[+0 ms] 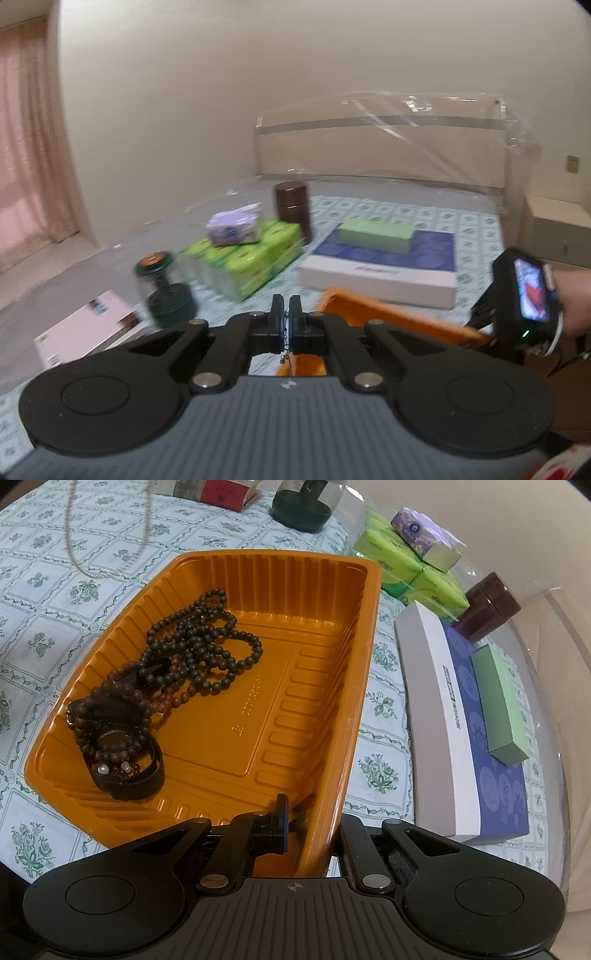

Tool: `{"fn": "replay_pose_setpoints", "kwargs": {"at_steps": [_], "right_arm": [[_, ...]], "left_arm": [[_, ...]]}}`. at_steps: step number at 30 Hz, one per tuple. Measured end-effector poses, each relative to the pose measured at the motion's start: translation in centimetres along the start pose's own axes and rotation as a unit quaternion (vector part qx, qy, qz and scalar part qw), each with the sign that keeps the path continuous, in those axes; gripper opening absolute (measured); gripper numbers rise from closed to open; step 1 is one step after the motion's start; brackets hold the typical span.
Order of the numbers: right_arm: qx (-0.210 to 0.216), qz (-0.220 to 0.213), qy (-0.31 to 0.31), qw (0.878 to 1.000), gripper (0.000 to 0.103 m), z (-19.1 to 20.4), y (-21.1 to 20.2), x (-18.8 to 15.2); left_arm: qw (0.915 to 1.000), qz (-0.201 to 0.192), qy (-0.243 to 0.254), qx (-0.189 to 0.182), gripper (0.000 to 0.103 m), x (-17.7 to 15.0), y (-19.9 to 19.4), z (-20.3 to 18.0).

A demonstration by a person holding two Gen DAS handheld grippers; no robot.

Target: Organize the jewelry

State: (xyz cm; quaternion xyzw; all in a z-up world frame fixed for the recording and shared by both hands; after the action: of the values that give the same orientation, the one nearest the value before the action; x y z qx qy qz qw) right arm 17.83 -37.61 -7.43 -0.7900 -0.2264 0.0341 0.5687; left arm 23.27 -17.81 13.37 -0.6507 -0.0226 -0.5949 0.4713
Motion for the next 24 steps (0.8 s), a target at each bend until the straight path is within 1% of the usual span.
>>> {"fn": "replay_pose_setpoints", "kwargs": {"at_steps": [3, 6, 10, 12, 15, 19, 21, 24], "right_arm": [[0.000, 0.000, 0.000, 1.000, 0.007, 0.0, 0.0, 0.0], [0.000, 0.000, 0.000, 1.000, 0.007, 0.0, 0.0, 0.0], [0.003, -0.001, 0.003, 1.000, 0.007, -0.1, 0.0, 0.0], [0.005, -0.001, 0.003, 1.000, 0.007, -0.1, 0.1, 0.0], [0.006, -0.001, 0.004, 1.000, 0.007, -0.1, 0.1, 0.0], [0.009, -0.002, 0.004, 1.000, 0.007, -0.2, 0.2, 0.0], [0.009, -0.002, 0.004, 1.000, 0.007, -0.2, 0.3, 0.0], [0.010, -0.002, 0.005, 1.000, 0.007, -0.2, 0.3, -0.1]], "left_arm": [[0.9997, 0.002, 0.007, -0.021, 0.001, 0.9, 1.5, -2.0], [0.9990, 0.014, 0.015, -0.039, 0.001, 1.1, 3.2, -3.8], [0.9971, 0.037, 0.018, -0.063, 0.001, 0.4, 5.8, -5.8], [0.9956, 0.055, 0.025, -0.072, 0.001, -0.3, 7.2, -6.8], [0.9930, 0.081, 0.047, -0.071, 0.001, -1.6, 9.0, -7.9], [0.9888, 0.114, 0.074, -0.062, 0.001, -3.5, 11.0, -8.5], [0.9876, 0.126, 0.074, -0.058, 0.001, -4.1, 11.8, -8.4], [0.9866, 0.139, 0.061, -0.061, 0.001, -4.8, 12.8, -8.0]]}}
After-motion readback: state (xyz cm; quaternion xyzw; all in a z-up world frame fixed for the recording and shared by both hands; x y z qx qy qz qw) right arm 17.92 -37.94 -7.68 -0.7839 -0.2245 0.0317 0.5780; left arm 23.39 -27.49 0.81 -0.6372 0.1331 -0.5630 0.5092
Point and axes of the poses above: each gripper's, at about its wrist camera, not at the fingertips, and y roughly the way its jaws point, z to its left, x to its top, the point moved 7 cm from there along y, roughly the way its jaws point, and after that the axes turned 11 degrees about z, right-handed, at the moved point
